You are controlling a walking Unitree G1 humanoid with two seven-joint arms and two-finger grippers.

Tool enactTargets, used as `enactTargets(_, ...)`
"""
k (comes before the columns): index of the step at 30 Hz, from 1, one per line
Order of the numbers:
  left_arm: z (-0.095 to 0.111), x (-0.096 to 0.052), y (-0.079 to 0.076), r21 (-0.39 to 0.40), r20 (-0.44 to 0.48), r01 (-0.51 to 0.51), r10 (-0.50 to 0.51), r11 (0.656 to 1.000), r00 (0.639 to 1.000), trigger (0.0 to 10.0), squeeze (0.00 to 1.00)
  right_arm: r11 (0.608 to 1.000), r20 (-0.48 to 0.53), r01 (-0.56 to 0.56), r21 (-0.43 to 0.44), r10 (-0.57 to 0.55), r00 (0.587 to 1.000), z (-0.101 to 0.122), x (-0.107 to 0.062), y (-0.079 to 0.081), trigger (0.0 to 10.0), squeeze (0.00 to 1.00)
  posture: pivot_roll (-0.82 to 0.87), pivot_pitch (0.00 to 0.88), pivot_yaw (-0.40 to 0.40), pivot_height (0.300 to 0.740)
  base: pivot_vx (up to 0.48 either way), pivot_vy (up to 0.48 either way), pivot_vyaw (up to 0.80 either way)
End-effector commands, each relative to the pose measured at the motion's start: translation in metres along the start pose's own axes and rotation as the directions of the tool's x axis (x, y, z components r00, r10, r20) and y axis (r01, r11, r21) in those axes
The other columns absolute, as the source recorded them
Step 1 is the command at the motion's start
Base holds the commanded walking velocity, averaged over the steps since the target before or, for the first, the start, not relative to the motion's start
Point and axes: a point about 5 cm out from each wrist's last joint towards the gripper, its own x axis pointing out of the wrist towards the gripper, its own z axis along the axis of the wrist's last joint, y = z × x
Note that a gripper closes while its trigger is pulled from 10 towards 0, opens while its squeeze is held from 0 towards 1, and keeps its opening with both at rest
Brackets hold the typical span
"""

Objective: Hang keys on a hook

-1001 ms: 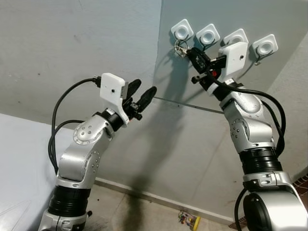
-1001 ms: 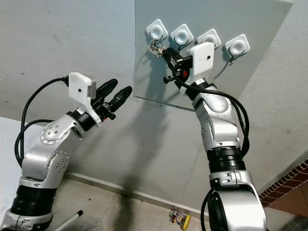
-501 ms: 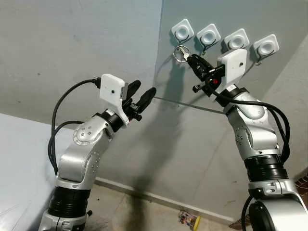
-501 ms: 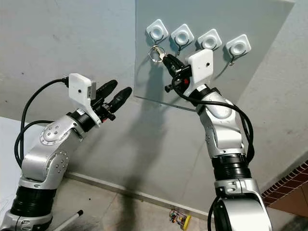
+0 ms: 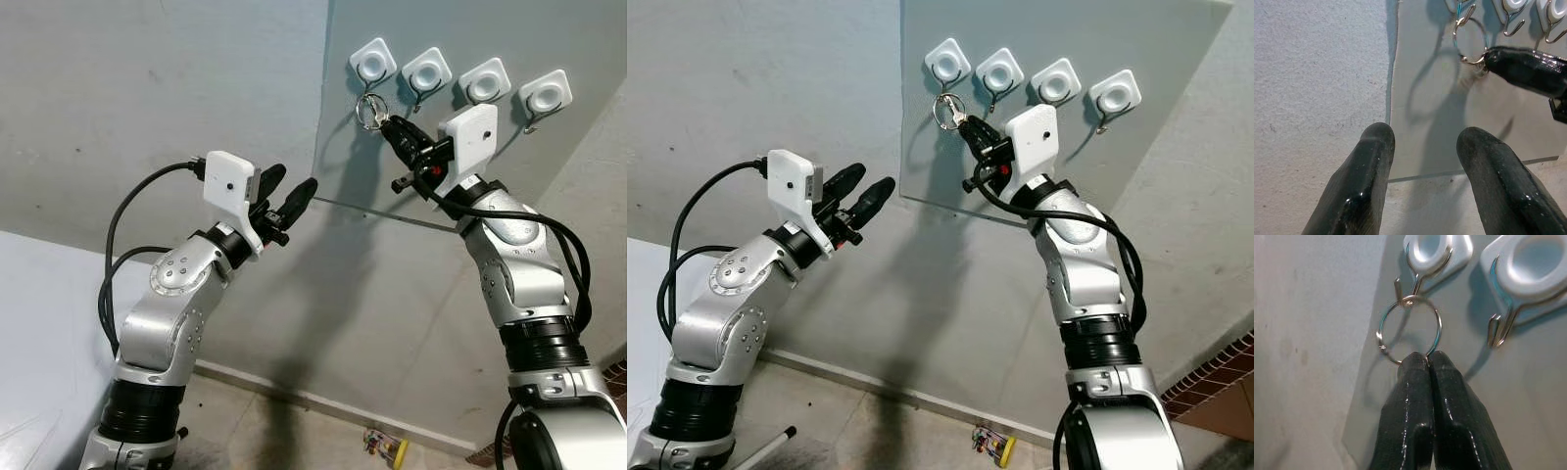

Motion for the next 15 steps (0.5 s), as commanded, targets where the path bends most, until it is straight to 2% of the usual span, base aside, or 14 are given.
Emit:
enactTargets(1,0.0051,0.0001,-0.0018,0.004,0.016,0.004,-0.005,1.000,1.000,10.0,0.00,0.999,-0.018,0.006,0.033,-0.006,1.000,-0.0006,-0.0023,-0.0009,10.0,0.98,-0.06,0.000,-0.065,0.740,0.000,0.000,0.00)
enactTargets(2,0.0052,0.0000,-0.0018,0.004,0.017,0.004,-0.004,1.000,1.000,10.0,0.00,0.999,-0.023,0.018,0.044,-0.017,1.000,-0.0014,-0.0020,-0.0014,10.0,1.00,-0.06,0.000,-0.063,0.740,0.000,0.000,0.00)
enactTargets(15,0.0052,-0.0004,-0.0009,0.002,0.018,-0.005,0.005,1.000,1.000,10.0,0.00,0.996,-0.026,0.016,0.084,-0.014,1.000,-0.0028,-0.0035,-0.0014,10.0,1.00,-0.06,0.000,-0.066,0.740,0.000,0.000,0.00)
